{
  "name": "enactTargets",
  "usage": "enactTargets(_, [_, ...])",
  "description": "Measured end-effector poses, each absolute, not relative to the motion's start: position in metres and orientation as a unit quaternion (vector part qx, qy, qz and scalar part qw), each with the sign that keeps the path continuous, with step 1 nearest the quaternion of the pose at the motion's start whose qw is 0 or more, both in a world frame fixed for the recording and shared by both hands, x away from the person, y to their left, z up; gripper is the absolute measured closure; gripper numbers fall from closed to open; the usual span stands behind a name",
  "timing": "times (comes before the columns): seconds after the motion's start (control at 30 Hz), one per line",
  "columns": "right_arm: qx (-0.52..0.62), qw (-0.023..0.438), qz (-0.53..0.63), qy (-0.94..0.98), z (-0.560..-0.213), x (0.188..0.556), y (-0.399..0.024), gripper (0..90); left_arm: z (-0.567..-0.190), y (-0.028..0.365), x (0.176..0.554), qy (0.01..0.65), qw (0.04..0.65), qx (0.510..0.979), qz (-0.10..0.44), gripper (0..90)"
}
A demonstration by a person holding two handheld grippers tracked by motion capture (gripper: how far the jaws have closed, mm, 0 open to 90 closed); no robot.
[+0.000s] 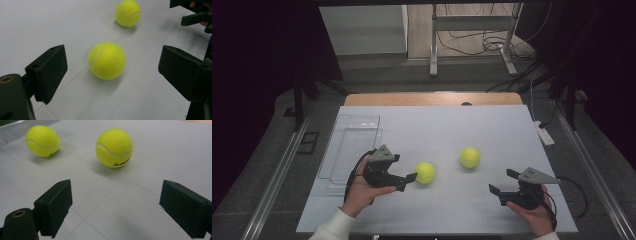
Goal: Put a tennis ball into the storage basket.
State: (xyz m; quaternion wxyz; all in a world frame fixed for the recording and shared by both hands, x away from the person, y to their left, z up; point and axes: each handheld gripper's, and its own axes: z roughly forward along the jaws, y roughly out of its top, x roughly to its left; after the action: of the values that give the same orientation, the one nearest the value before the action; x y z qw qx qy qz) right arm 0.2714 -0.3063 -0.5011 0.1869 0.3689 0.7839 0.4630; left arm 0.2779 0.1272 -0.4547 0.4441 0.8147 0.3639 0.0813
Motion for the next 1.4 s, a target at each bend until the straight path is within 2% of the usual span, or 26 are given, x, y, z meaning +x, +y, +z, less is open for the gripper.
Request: enactTargets(1.4, [0.368, 0.184, 0.465, 0.784, -0.502, 0.272, -0.307, 11.3, -0.472, 0.080, 0.314, 0.353, 0.367, 0.859, 0.057, 7.4])
